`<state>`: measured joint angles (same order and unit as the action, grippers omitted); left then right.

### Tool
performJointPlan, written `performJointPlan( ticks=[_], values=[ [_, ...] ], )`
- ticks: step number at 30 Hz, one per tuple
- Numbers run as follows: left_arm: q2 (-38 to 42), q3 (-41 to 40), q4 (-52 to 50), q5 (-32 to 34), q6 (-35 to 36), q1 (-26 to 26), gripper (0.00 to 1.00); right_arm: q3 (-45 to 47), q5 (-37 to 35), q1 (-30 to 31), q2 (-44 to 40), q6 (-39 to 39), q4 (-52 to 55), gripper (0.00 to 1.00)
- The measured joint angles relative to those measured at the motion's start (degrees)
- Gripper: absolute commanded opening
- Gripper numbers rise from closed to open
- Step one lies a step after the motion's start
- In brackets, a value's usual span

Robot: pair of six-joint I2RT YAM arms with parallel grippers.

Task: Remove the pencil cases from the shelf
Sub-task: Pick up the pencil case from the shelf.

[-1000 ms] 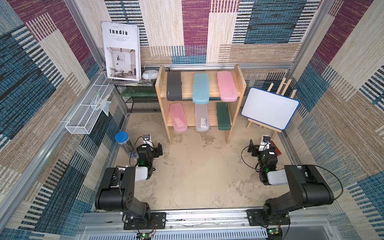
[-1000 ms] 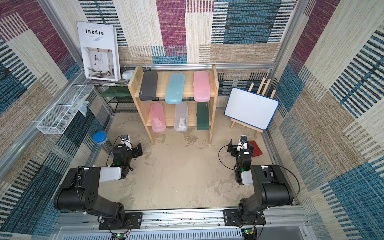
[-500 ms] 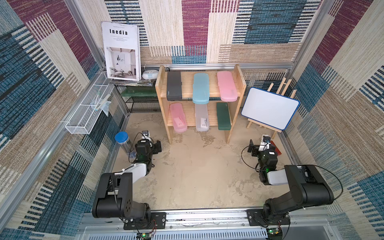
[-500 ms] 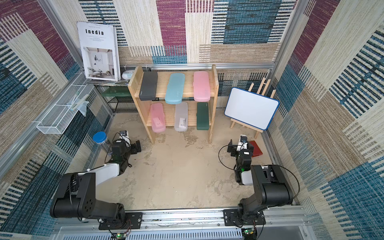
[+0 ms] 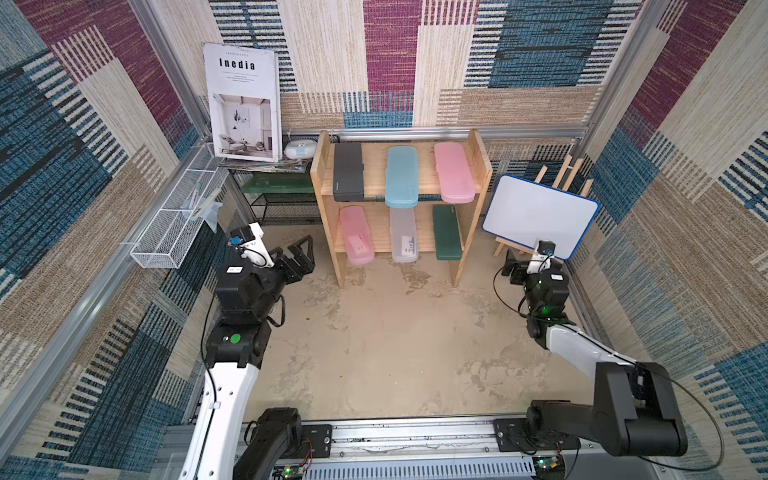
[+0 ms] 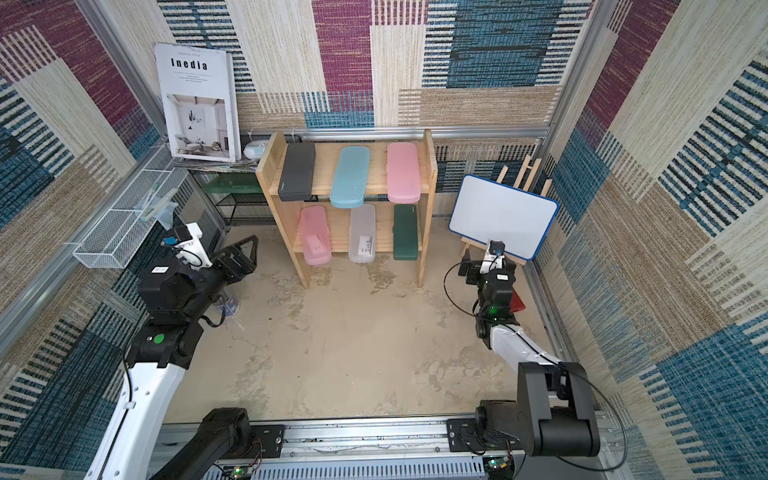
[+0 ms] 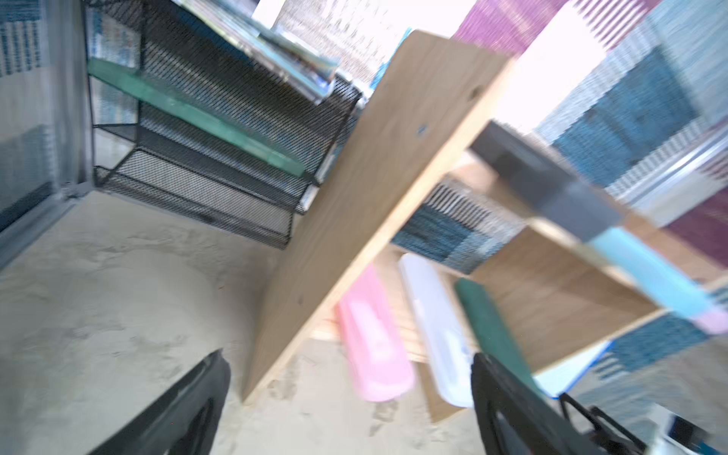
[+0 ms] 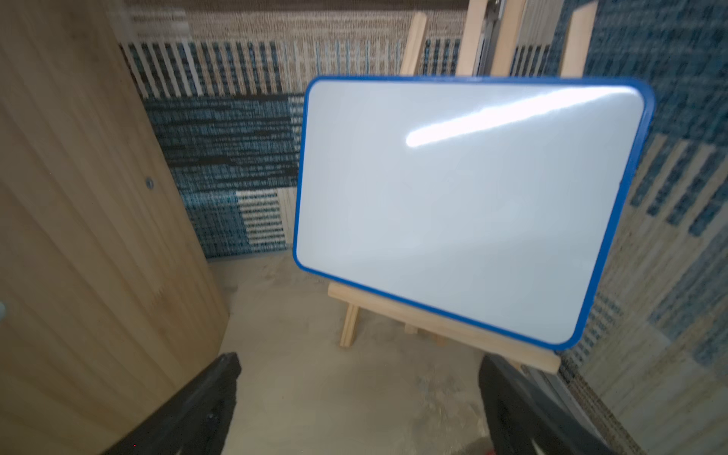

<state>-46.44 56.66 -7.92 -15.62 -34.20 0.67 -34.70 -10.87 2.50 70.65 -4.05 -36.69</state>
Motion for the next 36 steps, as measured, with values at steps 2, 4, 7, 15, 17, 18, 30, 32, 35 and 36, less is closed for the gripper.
performJointPlan(
  ticks=[2,4,7,15,17,18,30,32,35,36],
  values=[
    [1.3,-0.4,2.9,-3.6,-6.2,0.0,0.99,-1.5,-1.5,3.8,-4.3,-1.4,8.5,0.99],
    [0.7,-0.8,5.0,-6.2,-12.0,-0.4,0.99,-2.5,-2.4,6.6,-7.8,-3.0,16.5,0.99],
    [-1.8,0.5,8.0,-9.7,-20.3,-1.1,0.99,-5.2,-5.7,10.5,-11.1,-4.9,27.2,0.99],
    [-12.0,9.4,15.4,-12.8,-36.3,-4.2,0.99,-7.0,-12.6,18.8,-13.7,-6.2,43.3,0.99],
    [-14.8,11.9,15.4,-12.7,-38.5,-5.5,0.99,-7.5,-13.3,19.0,-13.3,-6.5,45.1,1.00],
    [-15.9,13.1,15.4,-12.6,-39.4,-6.1,0.99,-7.9,-13.7,19.0,-12.8,-6.7,45.7,1.00],
    [-25.1,22.5,8.5,-9.6,-40.4,-10.6,0.94,-10.6,-14.3,18.9,-9.2,-7.6,47.7,1.00],
    [-25.8,22.8,7.3,-9.0,-40.4,-10.6,0.93,-10.8,-14.0,18.9,-8.9,-7.7,47.7,0.99],
    [-26.9,23.3,6.9,-8.1,-40.4,-10.6,0.89,-11.0,-13.8,18.9,-8.4,-7.8,47.7,0.99],
    [-27.3,23.6,6.9,-8.0,-40.4,-10.6,0.87,-11.1,-13.6,18.9,-8.3,-7.8,47.7,0.98]
  ],
)
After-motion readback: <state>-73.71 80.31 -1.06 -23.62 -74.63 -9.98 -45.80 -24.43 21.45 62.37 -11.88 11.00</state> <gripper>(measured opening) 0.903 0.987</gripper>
